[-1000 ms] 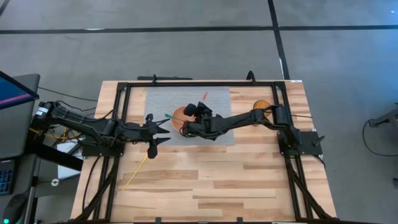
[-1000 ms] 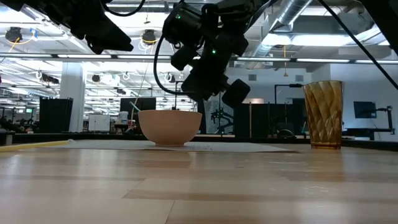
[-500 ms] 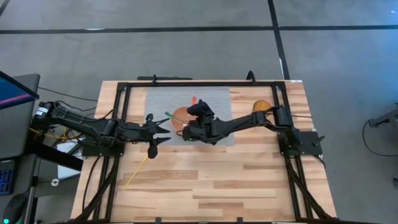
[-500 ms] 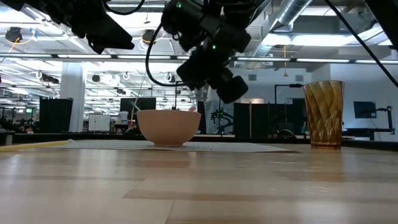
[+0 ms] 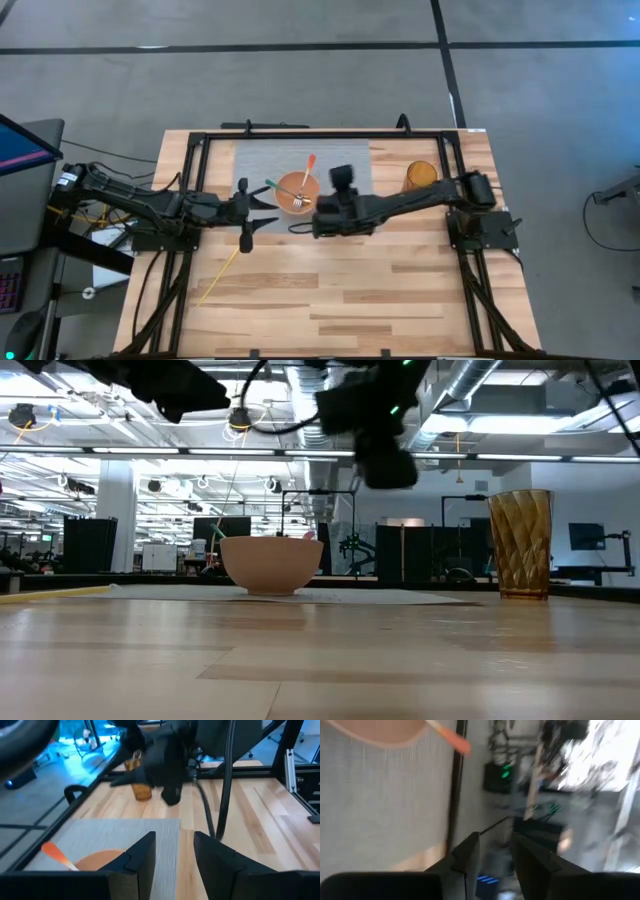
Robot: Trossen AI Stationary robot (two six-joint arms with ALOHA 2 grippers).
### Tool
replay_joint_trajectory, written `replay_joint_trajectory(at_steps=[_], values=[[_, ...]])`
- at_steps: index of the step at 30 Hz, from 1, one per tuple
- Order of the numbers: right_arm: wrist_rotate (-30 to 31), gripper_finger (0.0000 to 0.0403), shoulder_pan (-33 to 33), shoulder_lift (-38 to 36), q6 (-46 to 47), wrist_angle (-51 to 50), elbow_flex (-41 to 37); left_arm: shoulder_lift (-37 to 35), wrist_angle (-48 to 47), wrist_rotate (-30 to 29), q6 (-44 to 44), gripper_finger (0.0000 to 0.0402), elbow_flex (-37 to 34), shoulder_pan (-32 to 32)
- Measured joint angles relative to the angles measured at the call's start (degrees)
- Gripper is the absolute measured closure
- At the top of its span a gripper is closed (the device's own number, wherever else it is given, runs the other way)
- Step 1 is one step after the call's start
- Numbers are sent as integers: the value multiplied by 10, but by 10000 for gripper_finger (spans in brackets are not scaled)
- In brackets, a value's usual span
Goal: Pick & Place Utensil
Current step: Put the yellow cup on the gray mat to the top right of the orange bowl
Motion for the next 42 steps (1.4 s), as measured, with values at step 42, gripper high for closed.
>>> replay_joint_trajectory(at_steps=[42], values=[[-424,265,-88,-408,535,-243,-241,0,185,0,190,266,0,0]])
